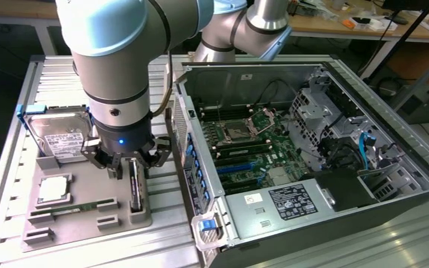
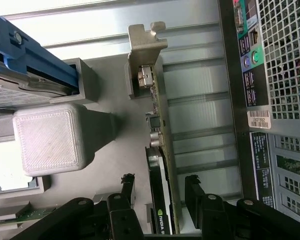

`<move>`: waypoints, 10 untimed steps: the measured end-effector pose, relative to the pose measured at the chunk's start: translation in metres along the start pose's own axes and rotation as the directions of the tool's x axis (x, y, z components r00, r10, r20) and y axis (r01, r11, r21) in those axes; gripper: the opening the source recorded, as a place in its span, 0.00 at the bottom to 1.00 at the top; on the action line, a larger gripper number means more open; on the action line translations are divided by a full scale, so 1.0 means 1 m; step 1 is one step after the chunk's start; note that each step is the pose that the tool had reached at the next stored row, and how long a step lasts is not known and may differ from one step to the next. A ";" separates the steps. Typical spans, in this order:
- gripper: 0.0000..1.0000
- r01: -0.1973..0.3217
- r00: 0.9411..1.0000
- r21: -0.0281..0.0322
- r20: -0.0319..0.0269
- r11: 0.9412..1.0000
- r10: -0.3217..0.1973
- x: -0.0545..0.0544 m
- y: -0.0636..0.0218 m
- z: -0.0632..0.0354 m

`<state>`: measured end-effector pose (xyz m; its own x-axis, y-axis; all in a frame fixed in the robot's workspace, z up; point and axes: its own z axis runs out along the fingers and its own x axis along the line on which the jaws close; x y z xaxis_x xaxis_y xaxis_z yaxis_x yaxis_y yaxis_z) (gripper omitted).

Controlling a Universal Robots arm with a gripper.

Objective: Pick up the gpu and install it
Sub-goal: 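Pick up the gpu and move the gpu toward the slot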

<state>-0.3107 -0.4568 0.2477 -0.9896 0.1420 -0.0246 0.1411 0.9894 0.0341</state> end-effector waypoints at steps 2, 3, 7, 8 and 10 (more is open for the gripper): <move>0.53 0.000 1.000 0.000 0.000 1.000 0.000 0.000 0.0000 0.0007; 0.53 0.000 1.000 0.000 0.000 1.000 0.000 0.000 0.0000 0.0015; 0.53 0.000 1.000 0.000 0.000 1.000 0.000 0.000 -0.0001 0.0030; 0.53 0.000 1.000 0.000 -0.001 1.000 0.000 0.000 -0.0001 0.0030; 0.53 0.000 1.000 0.000 0.000 1.000 0.000 0.000 -0.0001 0.0030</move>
<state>-0.3107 -0.4568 0.2447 -0.9896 0.1420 -0.0241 0.1411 0.9894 0.0338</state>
